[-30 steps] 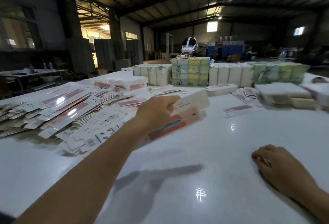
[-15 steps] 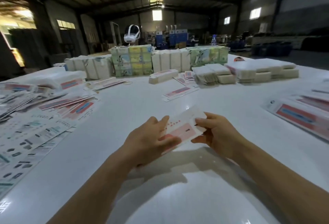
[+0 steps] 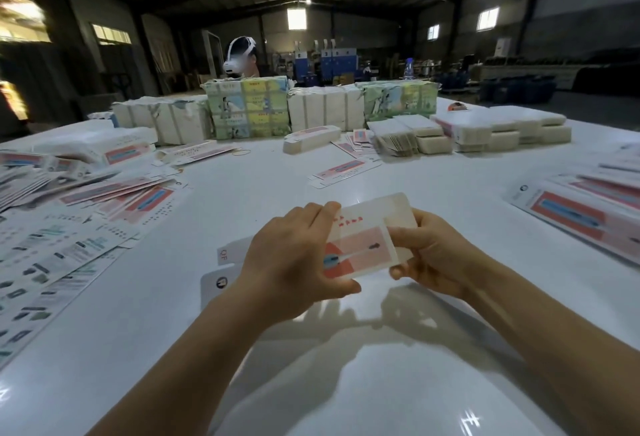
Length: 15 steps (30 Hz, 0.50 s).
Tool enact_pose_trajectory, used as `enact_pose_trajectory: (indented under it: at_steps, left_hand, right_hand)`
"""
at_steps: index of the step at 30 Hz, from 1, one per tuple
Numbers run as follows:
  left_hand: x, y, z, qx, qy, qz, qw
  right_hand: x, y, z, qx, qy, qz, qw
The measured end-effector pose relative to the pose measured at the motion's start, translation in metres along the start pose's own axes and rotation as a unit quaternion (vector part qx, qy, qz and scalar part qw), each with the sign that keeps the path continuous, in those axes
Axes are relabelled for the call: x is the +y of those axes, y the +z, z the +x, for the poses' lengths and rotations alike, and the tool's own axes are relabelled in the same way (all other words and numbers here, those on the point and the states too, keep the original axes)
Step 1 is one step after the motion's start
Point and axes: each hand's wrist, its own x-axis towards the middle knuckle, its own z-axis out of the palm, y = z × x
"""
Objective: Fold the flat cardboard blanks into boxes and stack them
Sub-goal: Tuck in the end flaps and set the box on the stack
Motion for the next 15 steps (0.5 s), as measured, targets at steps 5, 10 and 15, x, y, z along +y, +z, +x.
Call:
enact_pose_trajectory:
  at_steps: [5,10,15]
  left_hand:
    - [-0.0004,-0.003,0.0011,-0.041,-0.01,0.026,0.999]
    - [-0.0006,-0.0062,0.0036,-0.085,-0.058,-0.012,0.995]
    - [0.0022,-0.0001,0.0046,-0.09,-0.079,-0.016,0.993]
  right_hand:
    - [0.0015,0.0012,0.0037,0.061,-0.015,-0.119,0.991]
    - [0.0022,0.0006,0.0032,0.06,0.022,-0.12,0.991]
    - [0.002,0.0004,0.0061,0.089,0.088,-0.077,0.989]
